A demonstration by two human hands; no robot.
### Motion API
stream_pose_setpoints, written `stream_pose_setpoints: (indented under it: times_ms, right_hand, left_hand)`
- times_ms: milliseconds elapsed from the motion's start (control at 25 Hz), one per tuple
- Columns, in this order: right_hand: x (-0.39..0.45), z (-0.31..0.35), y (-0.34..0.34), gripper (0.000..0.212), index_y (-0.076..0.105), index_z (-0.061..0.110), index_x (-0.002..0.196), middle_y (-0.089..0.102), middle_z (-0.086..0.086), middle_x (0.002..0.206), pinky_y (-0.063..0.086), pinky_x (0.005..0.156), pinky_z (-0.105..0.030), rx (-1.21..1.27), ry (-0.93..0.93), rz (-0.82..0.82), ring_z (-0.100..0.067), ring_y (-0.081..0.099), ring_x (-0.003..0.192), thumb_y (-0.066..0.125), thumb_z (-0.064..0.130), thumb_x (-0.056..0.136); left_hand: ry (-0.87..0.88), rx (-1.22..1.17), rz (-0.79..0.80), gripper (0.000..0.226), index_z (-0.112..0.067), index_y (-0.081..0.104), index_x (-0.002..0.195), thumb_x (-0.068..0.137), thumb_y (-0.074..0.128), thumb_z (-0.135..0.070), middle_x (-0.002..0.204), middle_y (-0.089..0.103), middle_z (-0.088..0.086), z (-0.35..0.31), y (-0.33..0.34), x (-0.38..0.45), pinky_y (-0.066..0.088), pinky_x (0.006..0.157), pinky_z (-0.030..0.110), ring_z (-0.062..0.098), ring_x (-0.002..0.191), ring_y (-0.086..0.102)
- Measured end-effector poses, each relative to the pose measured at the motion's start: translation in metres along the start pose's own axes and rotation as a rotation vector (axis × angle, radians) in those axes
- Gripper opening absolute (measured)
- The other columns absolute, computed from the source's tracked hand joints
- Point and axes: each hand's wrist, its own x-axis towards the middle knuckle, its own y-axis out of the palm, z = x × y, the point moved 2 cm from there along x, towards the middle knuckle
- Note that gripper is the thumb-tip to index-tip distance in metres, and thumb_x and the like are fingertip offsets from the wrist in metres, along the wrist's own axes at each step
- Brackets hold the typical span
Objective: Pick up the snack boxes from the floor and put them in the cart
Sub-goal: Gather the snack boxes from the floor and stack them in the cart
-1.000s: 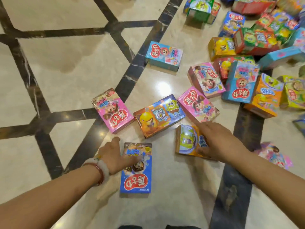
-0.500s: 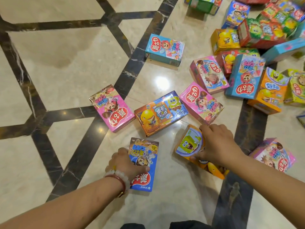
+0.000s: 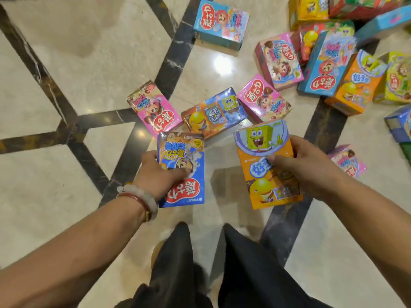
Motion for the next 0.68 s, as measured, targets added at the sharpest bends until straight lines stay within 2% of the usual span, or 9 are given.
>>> stream_pose_setpoints:
  times_ms: [80,200,320,440,520,600,680]
  right_hand:
    - [-0.041,0.032,-0.009,0.030,0.062,0.010,0.115,0.073,-0.009,0.103,0.053,0.088,-0.053,0.120,0.034,-0.032,-0.030,0.070,0.093,0.066,0.010,0.085]
    - [-0.113,0.097,-0.025,0.032,0.064,0.012,0.113,0.073,-0.008,0.101,0.054,0.086,-0.051,0.198,0.028,-0.063,-0.030,0.071,0.090,0.069,0.020,0.083]
    - [-0.205,0.175,-0.046,0.032,0.064,0.012,0.112,0.074,-0.009,0.099,0.058,0.077,-0.046,0.300,0.020,-0.119,-0.029,0.072,0.084,0.070,0.019,0.082]
    - [-0.304,0.250,-0.070,0.027,0.066,0.012,0.109,0.073,-0.010,0.097,0.057,0.078,-0.049,0.329,-0.038,-0.184,-0.030,0.071,0.083,0.070,0.019,0.083]
    - [-0.374,0.304,-0.088,0.025,0.066,0.009,0.109,0.074,-0.009,0.093,0.059,0.072,-0.043,0.367,-0.071,-0.195,-0.025,0.072,0.077,0.069,0.016,0.084]
    - [-0.435,0.347,-0.103,0.022,0.065,0.005,0.107,0.074,-0.007,0.091,0.057,0.061,-0.030,0.384,-0.148,-0.169,-0.019,0.070,0.069,0.067,0.011,0.086]
    - [-0.487,0.376,-0.115,0.027,0.063,0.003,0.108,0.072,-0.010,0.092,0.055,0.061,-0.028,0.394,-0.239,-0.200,-0.017,0.068,0.067,0.069,0.011,0.084]
  left_hand:
    - [-0.005,-0.043,0.061,0.085,-0.009,0.052,0.120,0.046,0.090,-0.030,0.100,0.071,0.010,-0.032,-0.013,-0.048,0.057,0.080,0.048,0.029,0.082,0.071]
    - [0.059,-0.117,0.145,0.053,-0.007,0.061,0.114,0.066,0.084,-0.013,0.100,0.072,0.014,-0.089,-0.034,-0.133,0.056,0.082,0.046,0.032,0.086,0.070]
    - [0.134,-0.141,0.222,0.053,-0.008,0.064,0.110,0.061,0.081,-0.015,0.097,0.073,0.014,-0.153,-0.063,-0.241,0.058,0.078,0.042,0.031,0.083,0.070]
    - [0.150,-0.233,0.241,0.029,-0.007,0.067,0.095,0.069,0.076,0.002,0.084,0.073,0.013,-0.213,-0.089,-0.355,0.058,0.069,0.038,0.028,0.069,0.069]
    - [0.119,-0.278,0.240,0.014,-0.005,0.068,0.087,0.077,0.067,0.005,0.079,0.072,0.015,-0.256,-0.107,-0.443,0.058,0.062,0.035,0.027,0.063,0.067]
    - [0.183,-0.300,0.294,0.010,-0.003,0.068,0.083,0.080,0.064,0.005,0.074,0.072,0.016,-0.290,-0.121,-0.515,0.058,0.054,0.031,0.024,0.057,0.068]
    - [0.282,-0.276,0.343,0.010,-0.002,0.066,0.085,0.082,0.061,0.006,0.073,0.072,0.015,-0.314,-0.132,-0.572,0.057,0.053,0.029,0.022,0.055,0.068]
